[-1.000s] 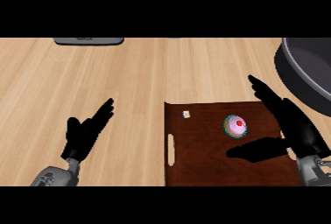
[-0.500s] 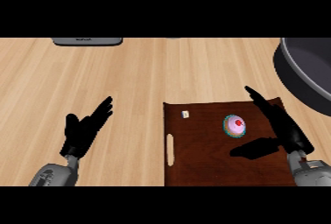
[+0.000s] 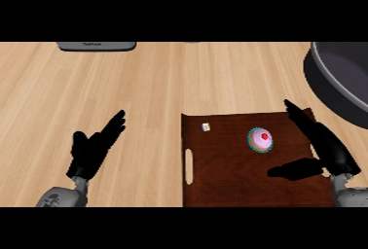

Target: Pick the cupcake from the tray and place it in the pot

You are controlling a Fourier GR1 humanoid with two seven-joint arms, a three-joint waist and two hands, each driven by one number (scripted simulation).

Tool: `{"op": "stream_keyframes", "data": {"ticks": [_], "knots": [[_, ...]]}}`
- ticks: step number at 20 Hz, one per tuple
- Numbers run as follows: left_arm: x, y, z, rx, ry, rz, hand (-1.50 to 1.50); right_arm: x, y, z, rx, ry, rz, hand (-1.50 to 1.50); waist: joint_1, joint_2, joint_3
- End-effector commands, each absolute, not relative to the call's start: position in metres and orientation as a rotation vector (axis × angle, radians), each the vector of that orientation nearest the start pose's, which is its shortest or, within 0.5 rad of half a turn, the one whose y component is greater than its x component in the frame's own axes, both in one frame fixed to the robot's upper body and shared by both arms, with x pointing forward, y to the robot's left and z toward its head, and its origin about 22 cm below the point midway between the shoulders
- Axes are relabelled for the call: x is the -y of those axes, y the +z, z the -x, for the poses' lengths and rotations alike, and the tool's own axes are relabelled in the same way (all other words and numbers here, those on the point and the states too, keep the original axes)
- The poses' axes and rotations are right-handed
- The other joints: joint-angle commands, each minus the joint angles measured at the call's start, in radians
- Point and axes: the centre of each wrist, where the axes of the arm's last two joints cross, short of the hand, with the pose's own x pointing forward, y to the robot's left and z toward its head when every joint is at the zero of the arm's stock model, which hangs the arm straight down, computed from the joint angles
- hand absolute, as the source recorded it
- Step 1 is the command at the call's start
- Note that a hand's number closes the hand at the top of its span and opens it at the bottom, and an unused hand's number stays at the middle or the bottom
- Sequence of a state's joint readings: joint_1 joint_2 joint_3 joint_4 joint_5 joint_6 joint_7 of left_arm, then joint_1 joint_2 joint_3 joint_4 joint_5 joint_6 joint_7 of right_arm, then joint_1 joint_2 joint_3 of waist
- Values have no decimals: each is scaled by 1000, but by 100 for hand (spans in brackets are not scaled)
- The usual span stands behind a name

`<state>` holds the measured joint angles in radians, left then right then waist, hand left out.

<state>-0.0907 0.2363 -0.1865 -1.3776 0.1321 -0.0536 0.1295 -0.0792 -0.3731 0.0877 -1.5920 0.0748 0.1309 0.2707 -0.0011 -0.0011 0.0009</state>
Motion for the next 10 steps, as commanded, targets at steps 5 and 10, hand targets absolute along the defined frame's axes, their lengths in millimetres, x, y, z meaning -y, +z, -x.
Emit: {"op": "stream_keyframes", "data": {"ticks": [5,10], "knots": [[-241,-18,-260,1260,-278,68,0,271,33,-279,1403,358,27,-150,5,2,-1],[-251,-20,-260,1276,-283,66,0,275,6,-282,1365,298,-11,-150,4,1,-1]]}}
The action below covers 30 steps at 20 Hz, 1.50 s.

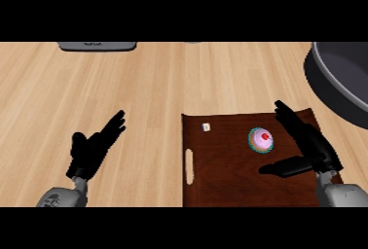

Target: Pick the cupcake from the tray and place it in the pot

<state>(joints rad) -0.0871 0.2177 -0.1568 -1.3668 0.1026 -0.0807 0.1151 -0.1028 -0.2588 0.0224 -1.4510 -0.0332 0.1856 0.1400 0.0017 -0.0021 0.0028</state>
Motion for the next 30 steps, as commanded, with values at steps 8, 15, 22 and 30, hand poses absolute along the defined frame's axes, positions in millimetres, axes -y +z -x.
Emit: {"op": "stream_keyframes", "data": {"ticks": [8,15,22,30], "knots": [[-247,-29,-261,1286,-273,50,0,281,-51,-273,1354,259,-63,-150,0,2,-3],[-234,-25,-249,1269,-287,60,0,263,-63,-278,1402,364,-75,150,4,2,-2],[-255,-23,-259,1282,-281,62,0,267,-80,-268,1531,312,-78,150,1,3,-3],[-259,-27,-249,1278,-212,11,0,472,-34,-189,1589,-157,528,150,-81,3,1]]}}
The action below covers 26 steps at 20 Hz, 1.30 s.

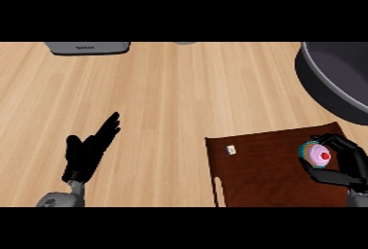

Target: Pick the cupcake from the tray and place it in the pot

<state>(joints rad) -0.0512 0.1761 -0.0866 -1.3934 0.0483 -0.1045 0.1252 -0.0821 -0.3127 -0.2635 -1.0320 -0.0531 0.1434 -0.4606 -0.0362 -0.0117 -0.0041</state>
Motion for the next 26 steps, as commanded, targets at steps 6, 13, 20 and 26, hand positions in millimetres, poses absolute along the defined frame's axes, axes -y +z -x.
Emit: {"op": "stream_keyframes", "data": {"ticks": [6,13,20,26], "knots": [[-244,-27,-242,1295,-278,50,0,551,-21,-120,1571,-225,755,150,34,14,8],[-253,-36,-257,1278,-274,65,0,578,14,-126,1528,-71,955,150,34,14,4],[-253,-15,-259,1278,-279,47,0,564,62,-171,1536,26,1101,150,36,11,3],[-227,-15,-257,1280,-274,73,0,564,144,-210,1446,94,1166,150,44,11,3]]}}
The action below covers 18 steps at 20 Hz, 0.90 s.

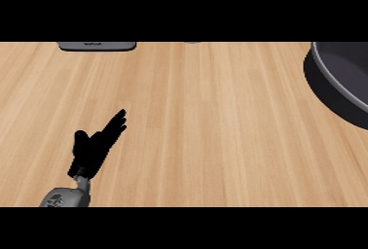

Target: Pick the cupcake from the tray and place it in the pot

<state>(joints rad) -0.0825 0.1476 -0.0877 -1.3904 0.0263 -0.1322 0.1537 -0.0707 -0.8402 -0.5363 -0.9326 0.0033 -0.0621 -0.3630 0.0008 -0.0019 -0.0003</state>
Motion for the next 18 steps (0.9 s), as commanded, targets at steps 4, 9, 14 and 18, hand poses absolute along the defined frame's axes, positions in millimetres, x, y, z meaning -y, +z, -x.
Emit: {"op": "stream_keyframes", "data": {"ticks": [4,9,14,18], "knots": [[-234,-27,-256,1271,-296,76,0,545,172,-237,1411,158,1164,150,6,3,0],[-250,-20,-262,1290,-304,64,0,519,182,-286,1320,242,1158,150,25,7,0],[-231,-22,-263,1286,-323,80,0,512,196,-321,1203,341,1191,150,50,14,1],[-238,-20,-261,1293,-318,76,0,504,180,-341,1155,420,1178,150,44,12,1]]}}
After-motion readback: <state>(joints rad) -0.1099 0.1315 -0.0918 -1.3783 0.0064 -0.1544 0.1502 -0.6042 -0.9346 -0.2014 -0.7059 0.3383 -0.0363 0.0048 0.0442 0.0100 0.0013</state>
